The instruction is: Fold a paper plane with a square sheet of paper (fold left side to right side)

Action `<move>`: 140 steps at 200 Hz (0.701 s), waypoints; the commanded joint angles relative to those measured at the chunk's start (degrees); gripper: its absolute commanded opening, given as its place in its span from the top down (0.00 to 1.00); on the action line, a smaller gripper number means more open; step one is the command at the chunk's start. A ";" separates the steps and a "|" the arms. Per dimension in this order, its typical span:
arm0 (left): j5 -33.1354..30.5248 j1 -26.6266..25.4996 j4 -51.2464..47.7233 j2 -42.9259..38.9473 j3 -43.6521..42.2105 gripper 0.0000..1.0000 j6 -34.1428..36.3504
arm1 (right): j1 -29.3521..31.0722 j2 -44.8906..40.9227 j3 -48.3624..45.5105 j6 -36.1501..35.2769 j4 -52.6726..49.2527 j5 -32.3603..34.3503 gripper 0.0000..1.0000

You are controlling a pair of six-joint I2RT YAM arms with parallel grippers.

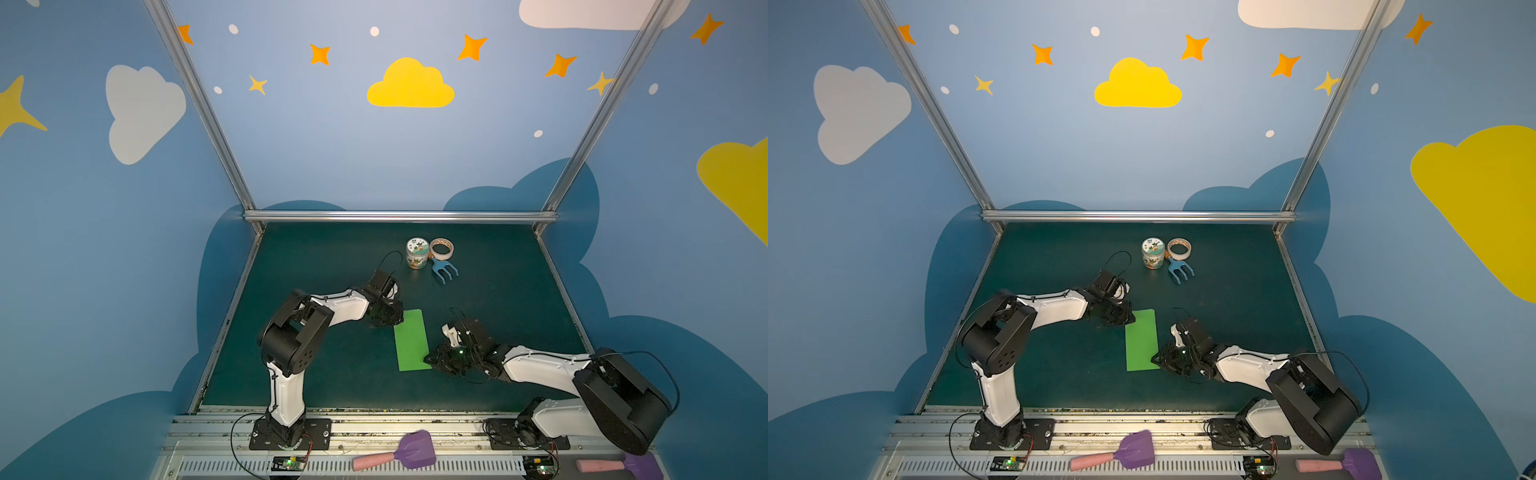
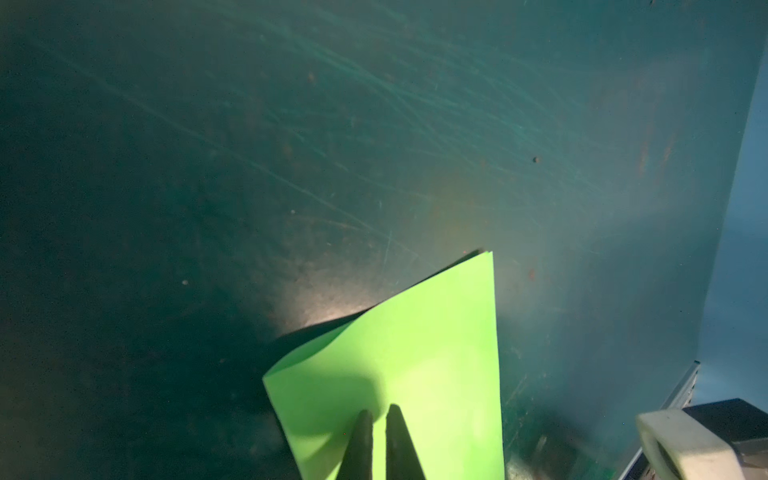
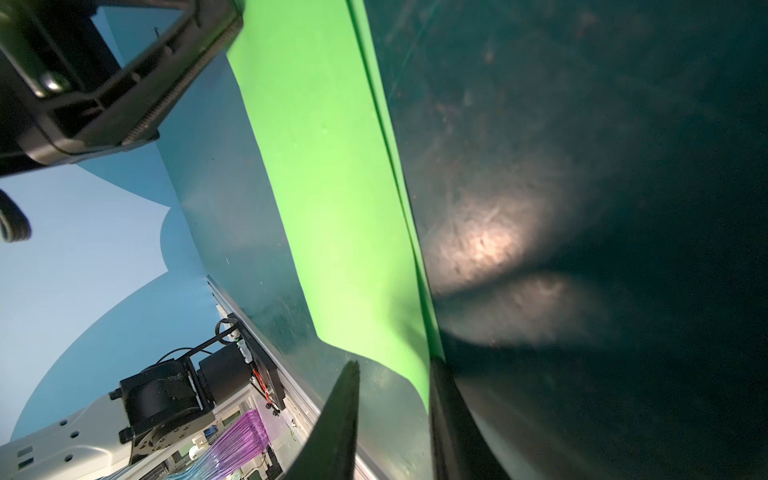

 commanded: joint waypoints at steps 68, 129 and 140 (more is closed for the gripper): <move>-0.90 -0.25 -1.92 1.01 -1.88 0.90 -0.28 | 0.30 0.47 -2.89 0.92 2.23 0.23 0.83; -0.63 -0.21 -1.84 0.87 -1.79 0.91 -0.18 | 0.39 0.31 -0.84 0.84 1.87 -0.02 1.00; -0.57 -0.26 -1.92 0.92 -1.67 0.91 -0.01 | 0.41 0.85 0.17 0.70 2.00 -0.38 1.00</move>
